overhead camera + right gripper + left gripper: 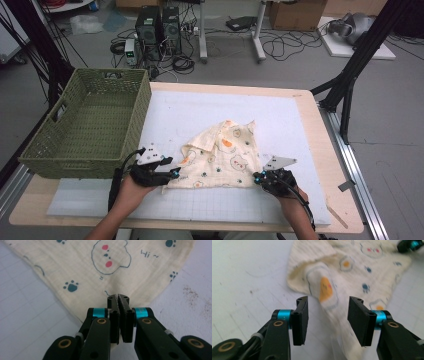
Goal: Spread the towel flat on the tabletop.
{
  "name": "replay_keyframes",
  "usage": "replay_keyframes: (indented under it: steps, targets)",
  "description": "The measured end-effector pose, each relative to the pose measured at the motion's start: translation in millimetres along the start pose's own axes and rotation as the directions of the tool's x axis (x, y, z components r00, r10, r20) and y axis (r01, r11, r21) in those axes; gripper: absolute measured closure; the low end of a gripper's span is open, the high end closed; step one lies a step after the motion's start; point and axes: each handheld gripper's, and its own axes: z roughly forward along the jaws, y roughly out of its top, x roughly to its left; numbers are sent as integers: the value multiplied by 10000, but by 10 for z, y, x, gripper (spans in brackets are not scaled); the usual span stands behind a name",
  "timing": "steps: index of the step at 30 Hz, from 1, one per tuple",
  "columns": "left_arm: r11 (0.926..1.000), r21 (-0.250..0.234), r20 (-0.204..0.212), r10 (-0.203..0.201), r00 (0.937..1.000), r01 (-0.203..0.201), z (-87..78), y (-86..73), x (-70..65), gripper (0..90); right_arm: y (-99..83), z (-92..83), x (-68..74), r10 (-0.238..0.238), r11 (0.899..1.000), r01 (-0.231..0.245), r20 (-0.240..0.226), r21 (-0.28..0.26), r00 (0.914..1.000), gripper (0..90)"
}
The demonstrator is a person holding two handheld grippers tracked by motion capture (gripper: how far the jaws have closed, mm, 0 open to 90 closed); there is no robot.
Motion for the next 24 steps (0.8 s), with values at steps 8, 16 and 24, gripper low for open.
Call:
replay_keyframes:
  steps: [8, 16, 24]
  targets:
    - [9971, -726, 350, -225, 9991, 250, 306, 299, 112, 473, -146, -210, 48, 105, 9995, -108, 103, 282, 9999, 791]
    - [9980, -350, 631, 542, 9965, -520, 698, 436, 56, 473, -62, -214, 126, 110, 9976, -107, 40, -679, 9999, 596]
    - [9944, 273, 226, 1019, 9945, -1025, 978, 473, 0, 525, 47, -53, 201, -163, 9959, 159, -41, -888, 9999, 535]
